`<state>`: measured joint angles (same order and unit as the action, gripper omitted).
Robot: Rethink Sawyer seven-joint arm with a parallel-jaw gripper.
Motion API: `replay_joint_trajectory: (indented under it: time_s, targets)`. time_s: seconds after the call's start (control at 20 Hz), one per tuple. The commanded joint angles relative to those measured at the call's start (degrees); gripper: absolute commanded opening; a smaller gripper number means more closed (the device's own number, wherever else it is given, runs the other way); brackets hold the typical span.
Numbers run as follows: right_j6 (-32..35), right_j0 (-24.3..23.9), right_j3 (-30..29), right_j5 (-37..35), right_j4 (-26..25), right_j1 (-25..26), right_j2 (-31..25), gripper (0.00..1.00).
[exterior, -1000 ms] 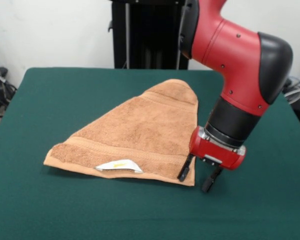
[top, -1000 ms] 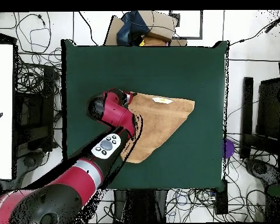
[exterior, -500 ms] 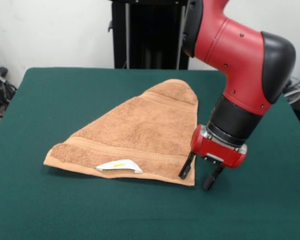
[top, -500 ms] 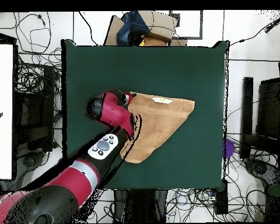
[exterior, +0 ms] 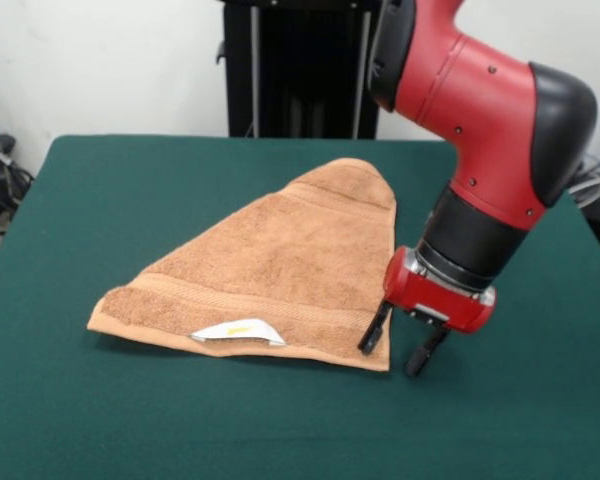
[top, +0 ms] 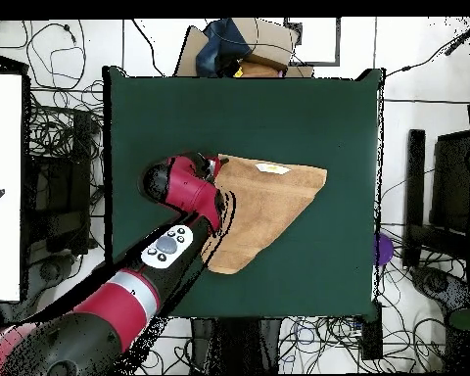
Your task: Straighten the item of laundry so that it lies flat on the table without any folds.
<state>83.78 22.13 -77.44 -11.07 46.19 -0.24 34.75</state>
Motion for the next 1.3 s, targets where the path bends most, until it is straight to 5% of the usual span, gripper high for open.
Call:
replay_joint_trajectory:
  time_s: [0.05, 1.3]
  targets:
    - [15.7, 0.7, 0.2, -9.4, -1.7, 4.0, -4.4, 1.0]
    - [14.6, 0.6, 0.6, -9.6, -2.4, 4.6, -2.8, 1.0]
